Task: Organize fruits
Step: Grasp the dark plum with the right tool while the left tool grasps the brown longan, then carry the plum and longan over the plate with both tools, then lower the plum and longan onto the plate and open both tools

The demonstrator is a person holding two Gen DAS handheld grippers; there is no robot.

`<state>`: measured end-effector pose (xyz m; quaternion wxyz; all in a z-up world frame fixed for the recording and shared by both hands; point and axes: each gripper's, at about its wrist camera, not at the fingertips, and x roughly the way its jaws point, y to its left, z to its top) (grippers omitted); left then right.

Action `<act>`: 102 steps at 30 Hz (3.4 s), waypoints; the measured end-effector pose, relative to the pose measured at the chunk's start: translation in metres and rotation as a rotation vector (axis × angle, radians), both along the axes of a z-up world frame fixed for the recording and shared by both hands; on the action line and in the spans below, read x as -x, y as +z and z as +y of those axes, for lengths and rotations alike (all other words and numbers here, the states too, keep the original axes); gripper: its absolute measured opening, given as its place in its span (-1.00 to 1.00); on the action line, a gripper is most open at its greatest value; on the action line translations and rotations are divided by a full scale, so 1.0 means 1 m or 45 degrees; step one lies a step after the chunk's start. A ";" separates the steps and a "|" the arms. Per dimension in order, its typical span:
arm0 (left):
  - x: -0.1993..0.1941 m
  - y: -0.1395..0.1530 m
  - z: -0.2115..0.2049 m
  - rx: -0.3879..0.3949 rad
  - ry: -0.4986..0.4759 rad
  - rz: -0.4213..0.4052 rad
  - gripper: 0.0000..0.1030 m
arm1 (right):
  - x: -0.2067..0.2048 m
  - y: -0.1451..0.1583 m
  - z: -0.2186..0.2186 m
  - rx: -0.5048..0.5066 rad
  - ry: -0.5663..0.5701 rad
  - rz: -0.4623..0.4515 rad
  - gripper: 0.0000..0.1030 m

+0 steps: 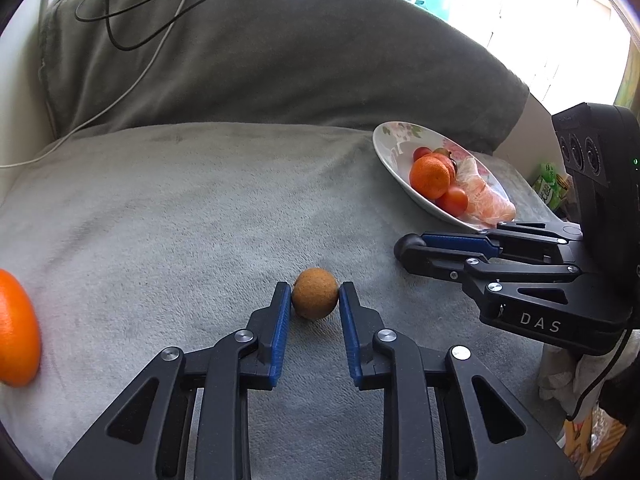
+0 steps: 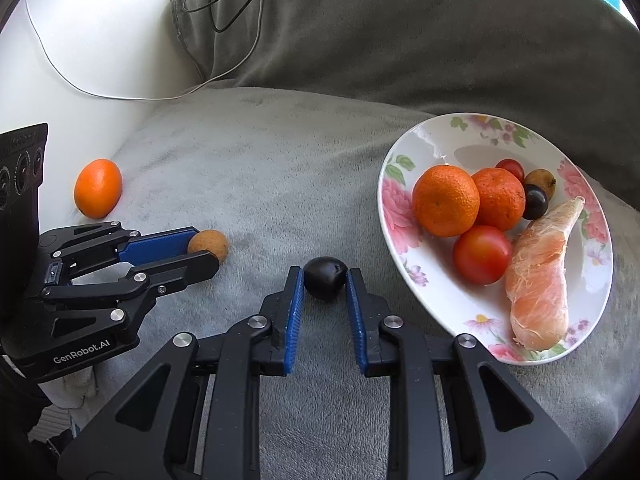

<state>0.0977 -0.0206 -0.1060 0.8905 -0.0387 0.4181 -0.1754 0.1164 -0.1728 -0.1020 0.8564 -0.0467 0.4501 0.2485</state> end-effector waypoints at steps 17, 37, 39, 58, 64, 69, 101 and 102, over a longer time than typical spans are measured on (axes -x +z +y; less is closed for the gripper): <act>0.002 0.025 -0.008 0.022 -0.015 -0.073 -0.55 | 0.021 0.047 -0.042 -0.130 -0.059 -0.104 -0.56; -0.037 0.052 -0.054 0.060 -0.084 -0.144 -0.55 | 0.012 0.064 -0.116 -0.142 -0.263 -0.164 -0.56; -0.042 0.052 -0.059 0.065 -0.089 -0.144 -0.55 | 0.010 0.063 -0.120 -0.145 -0.273 -0.162 -0.56; -0.072 0.054 -0.098 0.067 -0.152 -0.138 -0.56 | -0.005 0.045 -0.140 -0.156 -0.326 -0.111 -0.56; -0.076 0.055 -0.103 0.062 -0.157 -0.139 -0.55 | -0.010 0.041 -0.141 -0.163 -0.324 -0.094 -0.56; -0.077 0.057 -0.106 0.060 -0.165 -0.141 -0.55 | -0.013 0.039 -0.141 -0.167 -0.323 -0.087 -0.56; -0.073 0.068 -0.107 0.039 -0.113 -0.153 0.53 | -0.004 0.048 -0.135 -0.179 -0.299 -0.154 0.76; -0.073 0.068 -0.107 0.036 -0.109 -0.151 0.57 | -0.004 0.048 -0.135 -0.179 -0.300 -0.158 0.76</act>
